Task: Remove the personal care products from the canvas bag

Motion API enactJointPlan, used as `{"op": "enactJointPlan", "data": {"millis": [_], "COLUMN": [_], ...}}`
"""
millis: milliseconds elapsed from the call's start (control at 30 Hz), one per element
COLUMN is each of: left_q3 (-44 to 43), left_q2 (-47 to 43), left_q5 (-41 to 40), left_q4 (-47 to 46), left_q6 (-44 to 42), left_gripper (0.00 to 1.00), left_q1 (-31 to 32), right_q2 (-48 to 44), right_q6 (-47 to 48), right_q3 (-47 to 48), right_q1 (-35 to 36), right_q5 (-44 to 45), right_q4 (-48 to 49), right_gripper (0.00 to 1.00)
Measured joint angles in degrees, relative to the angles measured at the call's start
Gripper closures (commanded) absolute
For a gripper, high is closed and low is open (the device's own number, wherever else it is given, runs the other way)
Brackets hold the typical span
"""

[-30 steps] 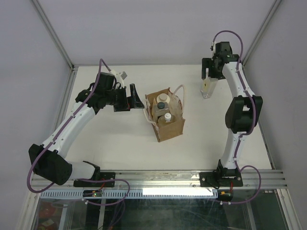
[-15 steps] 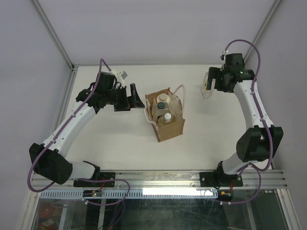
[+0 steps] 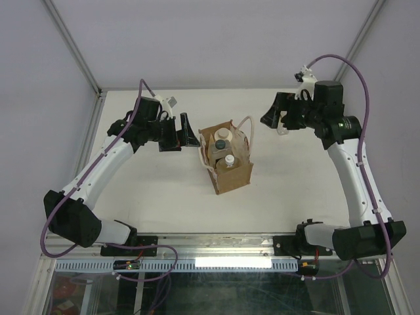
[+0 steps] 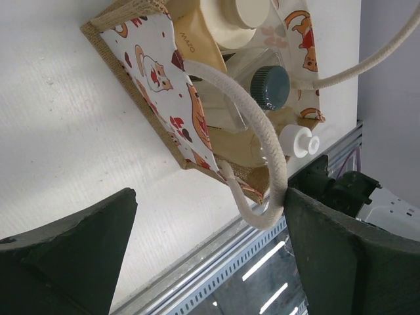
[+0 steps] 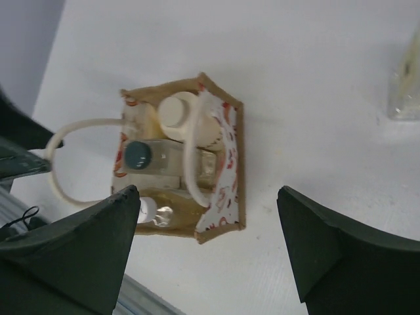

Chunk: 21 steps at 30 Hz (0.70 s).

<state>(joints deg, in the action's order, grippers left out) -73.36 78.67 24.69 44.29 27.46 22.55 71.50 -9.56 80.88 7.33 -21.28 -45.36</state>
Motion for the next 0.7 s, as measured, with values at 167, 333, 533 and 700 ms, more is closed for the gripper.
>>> {"op": "enactJointPlan", "data": {"millis": [167, 333, 533, 700], "left_q3": [0.02, 0.24, 0.57, 0.94], "left_q2": [0.00, -0.02, -0.09, -0.48], "left_q5": [0.90, 1.01, 0.98, 0.98], "left_q4": [-0.83, -1.05, -1.22, -1.31], "left_q6": [0.42, 0.50, 0.52, 0.55], "left_gripper": [0.07, 0.07, 0.07, 0.07], "left_q1": [0.00, 0.00, 0.00, 0.00], "right_q2": [-0.02, 1.40, 5.11, 9.05], "right_q6": [1.57, 5.16, 12.87, 26.21], "right_q3": [3.37, 3.45, 3.45, 5.01], "right_q1": [6.93, 16.09, 22.86, 25.99], "right_q5": [-5.03, -5.49, -7.04, -10.19], "right_q4": [3.19, 5.09, 5.75, 2.99], "right_gripper": [0.18, 0.20, 0.19, 0.17]}}
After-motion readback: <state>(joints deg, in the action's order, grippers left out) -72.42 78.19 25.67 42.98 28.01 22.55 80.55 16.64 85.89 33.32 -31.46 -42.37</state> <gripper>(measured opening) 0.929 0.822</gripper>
